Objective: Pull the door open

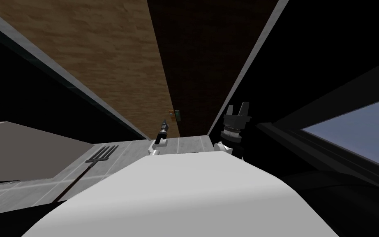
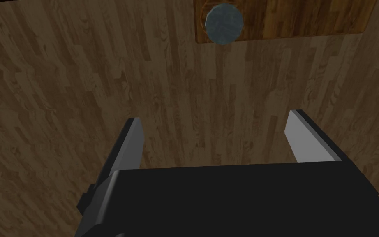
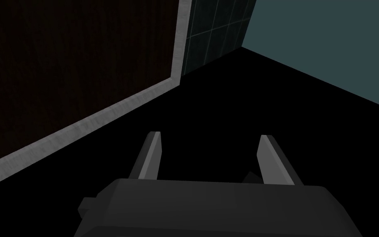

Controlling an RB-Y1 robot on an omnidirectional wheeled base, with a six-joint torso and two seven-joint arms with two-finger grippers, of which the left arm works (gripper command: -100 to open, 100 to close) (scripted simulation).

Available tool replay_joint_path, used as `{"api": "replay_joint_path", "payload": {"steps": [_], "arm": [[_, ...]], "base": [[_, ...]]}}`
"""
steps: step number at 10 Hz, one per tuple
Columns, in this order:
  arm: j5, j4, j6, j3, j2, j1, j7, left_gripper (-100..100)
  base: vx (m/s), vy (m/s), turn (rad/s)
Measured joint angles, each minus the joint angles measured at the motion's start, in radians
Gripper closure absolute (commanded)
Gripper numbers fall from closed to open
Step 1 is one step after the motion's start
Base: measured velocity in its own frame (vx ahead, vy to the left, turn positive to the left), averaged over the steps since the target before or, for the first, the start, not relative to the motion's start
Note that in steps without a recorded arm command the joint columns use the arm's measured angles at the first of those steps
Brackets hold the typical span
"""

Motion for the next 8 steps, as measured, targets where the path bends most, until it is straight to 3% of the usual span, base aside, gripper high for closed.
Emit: {"api": "replay_joint_path", "payload": {"steps": [1, 4, 5, 7, 8], "arm": [[0.003, 0.01, 0.01, 0.001, 0.001, -0.007, 0.004, -100], [0.006, 0.049, 0.008, 0.002, 0.0, -0.026, 0.007, -100], [0.011, 0.043, 0.01, 0.013, 0.019, -0.005, 0.014, -100], [0.02, 0.078, 0.004, 0.046, 0.045, -0.002, 0.019, -100], [0.024, 0.057, 0.017, 0.059, 0.058, 0.02, 0.024, -100]], "base": [[0.127, -0.033, -0.008], [0.047, -0.009, 0.025], [-0.081, 0.015, 0.075], [-0.062, 0.008, 0.014], [-0.028, 0.004, 0.011]]}}
